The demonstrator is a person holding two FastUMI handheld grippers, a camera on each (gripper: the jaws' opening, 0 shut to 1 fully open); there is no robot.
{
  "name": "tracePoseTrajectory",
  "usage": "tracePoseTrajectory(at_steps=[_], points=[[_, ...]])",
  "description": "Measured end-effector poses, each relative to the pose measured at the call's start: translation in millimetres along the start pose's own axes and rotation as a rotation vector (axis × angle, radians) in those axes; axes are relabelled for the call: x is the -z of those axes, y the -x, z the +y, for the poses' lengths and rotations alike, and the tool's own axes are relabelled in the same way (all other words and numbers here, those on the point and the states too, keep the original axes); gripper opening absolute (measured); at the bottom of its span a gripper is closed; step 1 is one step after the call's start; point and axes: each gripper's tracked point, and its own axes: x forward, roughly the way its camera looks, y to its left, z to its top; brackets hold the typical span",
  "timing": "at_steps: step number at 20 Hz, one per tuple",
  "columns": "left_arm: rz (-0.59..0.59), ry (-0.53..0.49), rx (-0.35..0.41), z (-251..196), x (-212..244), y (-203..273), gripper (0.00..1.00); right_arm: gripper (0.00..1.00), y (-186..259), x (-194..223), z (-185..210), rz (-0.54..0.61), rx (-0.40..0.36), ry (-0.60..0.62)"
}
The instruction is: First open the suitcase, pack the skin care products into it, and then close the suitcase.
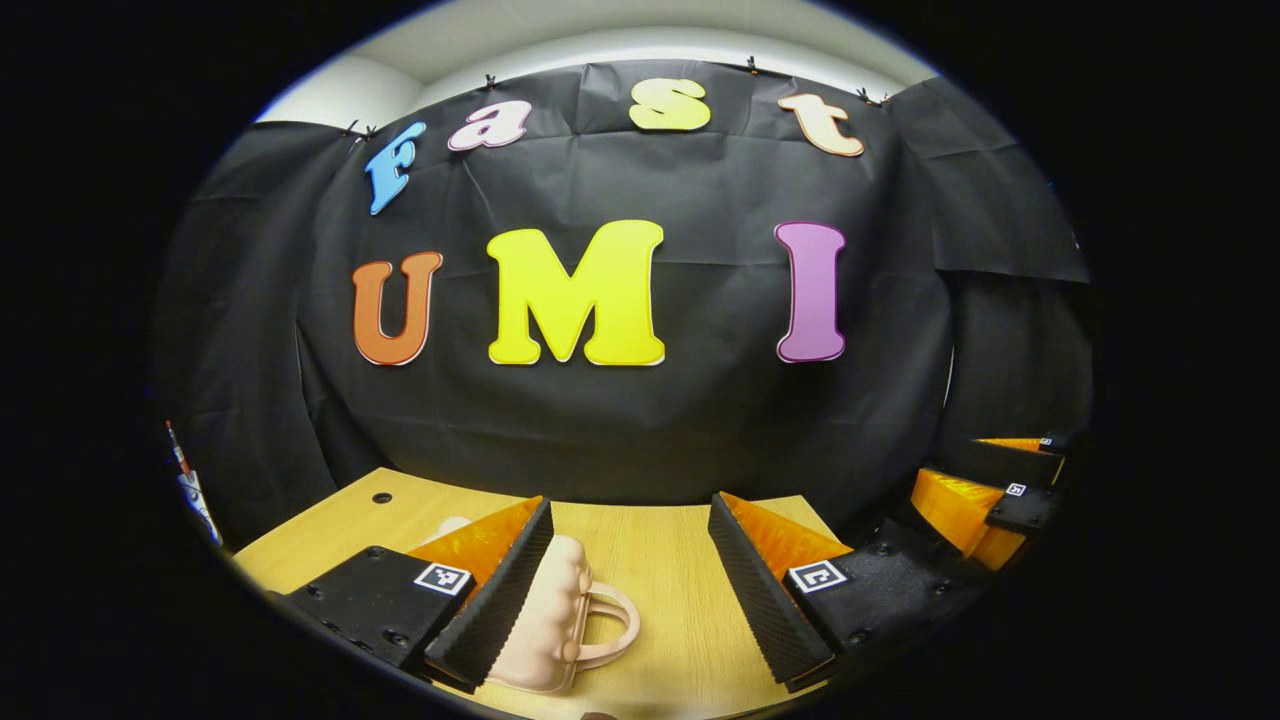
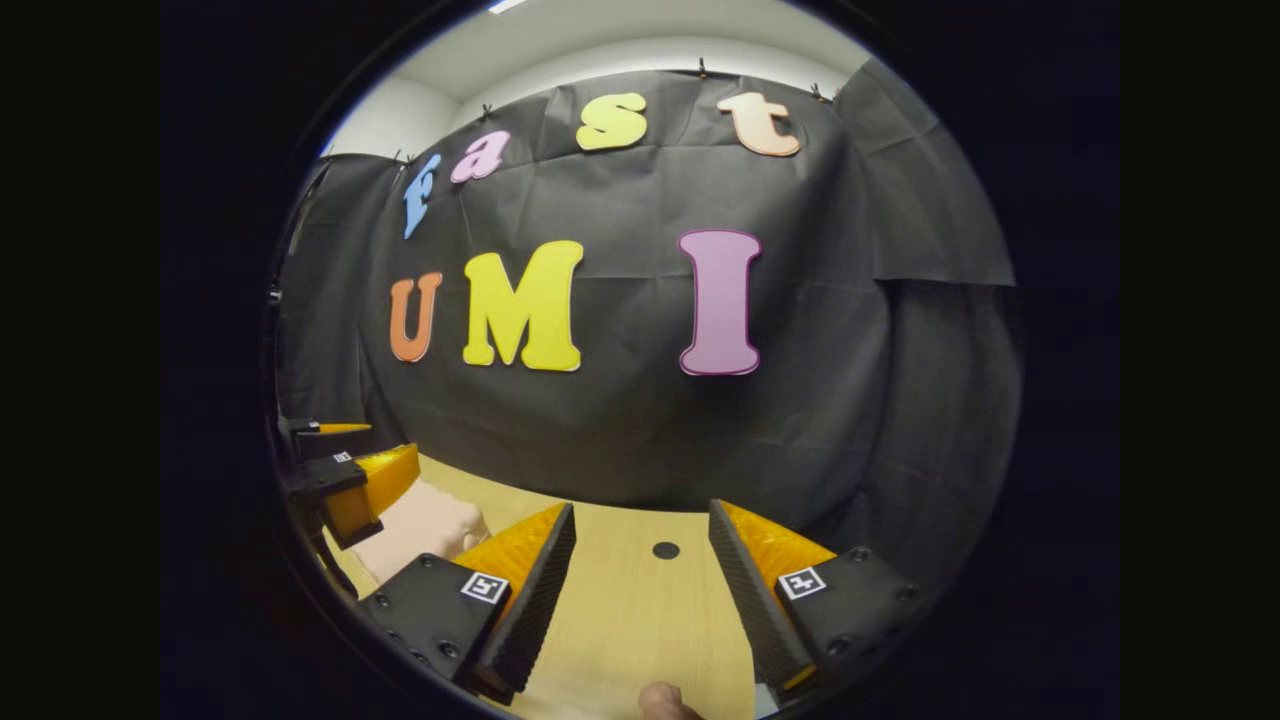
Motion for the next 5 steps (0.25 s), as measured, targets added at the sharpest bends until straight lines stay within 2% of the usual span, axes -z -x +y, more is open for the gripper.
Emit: tracePoseTrajectory(at_steps=[3, 5], points=[[0.0, -0.002, -0.005, 7.0, -4.8, 5.2, 0.99, 0.77, 5.1, -5.3, 3.9, 0.007, 0.0, -0.016], [0.012, 0.008, 0.0, 10.7, -3.4, 8.4, 0.99, 0.79, 6.6, -9.9, 6.6, 0.003, 0.007, -0.015]])
